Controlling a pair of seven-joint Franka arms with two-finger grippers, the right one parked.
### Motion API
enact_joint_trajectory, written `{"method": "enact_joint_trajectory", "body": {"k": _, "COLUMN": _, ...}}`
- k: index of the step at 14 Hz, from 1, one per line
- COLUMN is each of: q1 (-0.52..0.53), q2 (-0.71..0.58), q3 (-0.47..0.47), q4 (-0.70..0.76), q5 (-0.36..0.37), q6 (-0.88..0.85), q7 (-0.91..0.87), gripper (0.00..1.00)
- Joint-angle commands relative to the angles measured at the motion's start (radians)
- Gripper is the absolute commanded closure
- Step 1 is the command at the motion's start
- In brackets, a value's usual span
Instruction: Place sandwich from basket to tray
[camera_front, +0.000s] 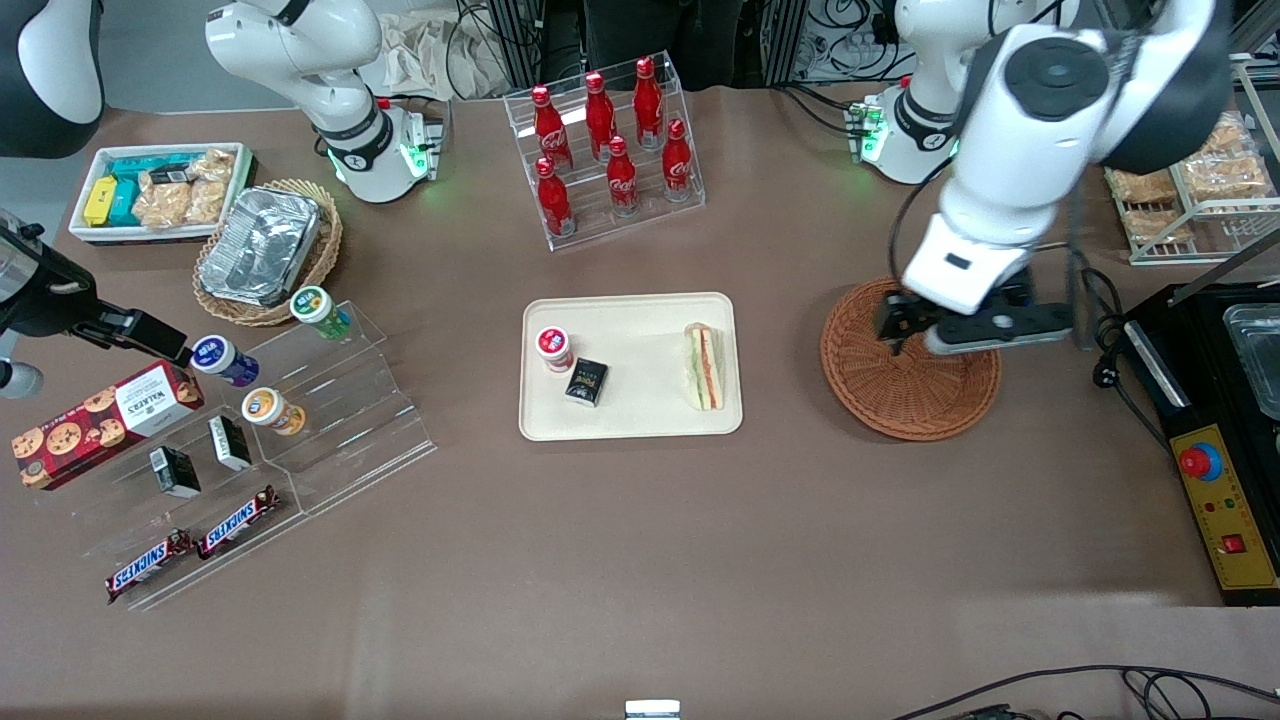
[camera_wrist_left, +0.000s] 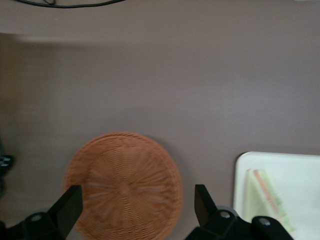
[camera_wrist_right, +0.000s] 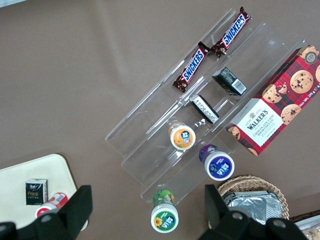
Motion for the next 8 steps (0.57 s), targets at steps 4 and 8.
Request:
{"method": "enact_joint_trajectory", "body": {"k": 4, "q1": 0.014, "q2": -0.119, "q3": 0.105, "q4": -0.026, "q5": -0.095, "q6": -0.114, "q7": 0.218, "gripper": 0.01}}
{"method": "enact_joint_trajectory", "body": {"k": 8, "q1": 0.011, "q2": -0.125, "q3": 0.185, "q4": -0.001, "q5": -0.227, "q6": -0.137, "q7": 0.356, "gripper": 0.01}}
